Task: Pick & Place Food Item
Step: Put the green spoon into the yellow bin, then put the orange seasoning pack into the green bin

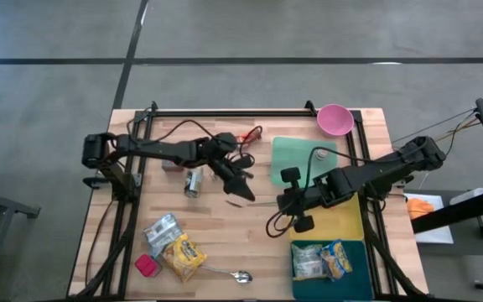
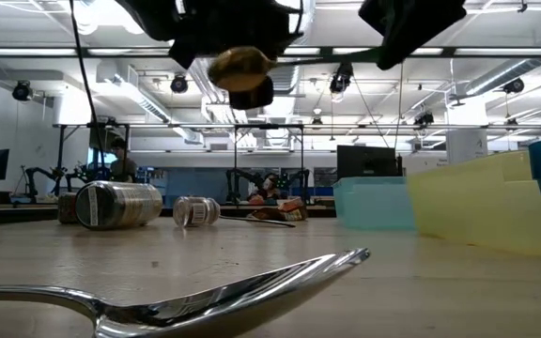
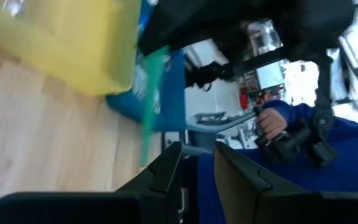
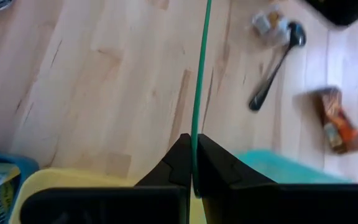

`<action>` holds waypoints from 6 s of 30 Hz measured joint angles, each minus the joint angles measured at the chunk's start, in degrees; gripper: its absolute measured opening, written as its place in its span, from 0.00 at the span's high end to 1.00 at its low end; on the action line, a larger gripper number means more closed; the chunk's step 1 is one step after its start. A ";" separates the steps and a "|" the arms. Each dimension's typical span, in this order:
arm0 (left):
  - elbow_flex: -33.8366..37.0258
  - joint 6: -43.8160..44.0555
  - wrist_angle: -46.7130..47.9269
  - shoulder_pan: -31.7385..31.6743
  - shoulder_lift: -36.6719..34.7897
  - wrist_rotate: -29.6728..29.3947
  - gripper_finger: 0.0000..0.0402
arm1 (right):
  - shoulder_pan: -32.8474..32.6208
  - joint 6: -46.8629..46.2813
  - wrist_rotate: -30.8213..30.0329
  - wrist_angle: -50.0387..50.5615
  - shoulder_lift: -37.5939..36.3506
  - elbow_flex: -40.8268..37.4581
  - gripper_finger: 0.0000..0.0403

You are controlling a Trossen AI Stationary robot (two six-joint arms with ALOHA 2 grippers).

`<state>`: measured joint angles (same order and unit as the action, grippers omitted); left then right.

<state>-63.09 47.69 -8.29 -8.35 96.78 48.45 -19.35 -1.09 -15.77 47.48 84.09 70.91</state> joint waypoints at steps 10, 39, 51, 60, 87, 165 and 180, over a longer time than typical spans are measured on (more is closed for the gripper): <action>0.00 0.08 -2.68 -2.60 -5.58 -5.25 0.76 | -0.12 -12.13 -0.01 8.33 -3.33 -0.58 0.98; 0.15 -10.08 7.06 -8.42 -17.27 -7.99 0.75 | -26.43 -63.90 0.06 15.93 -36.23 -28.13 0.98; 0.15 -10.85 7.73 -9.10 -18.37 -8.22 0.75 | -34.32 -73.11 -0.68 7.31 -36.72 -37.07 0.98; 0.44 -10.35 7.88 -9.10 -18.43 -8.44 0.75 | -34.27 -81.24 -6.22 -2.71 -36.70 -45.59 0.98; 0.44 -9.74 8.17 -9.05 -18.43 -9.51 0.75 | -34.21 -88.02 -4.72 -7.25 -36.63 -50.18 0.82; 0.52 21.30 23.03 -16.92 3.58 -41.57 0.75 | -26.14 -75.35 -32.50 31.71 -19.06 -5.32 0.46; 0.66 20.49 22.28 -16.97 7.65 -41.85 0.75 | -22.21 -66.36 -32.41 29.81 -18.28 -1.29 0.46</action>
<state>-62.43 68.18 13.99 -25.32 104.43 6.60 -41.56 -67.45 -48.18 77.29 65.82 69.62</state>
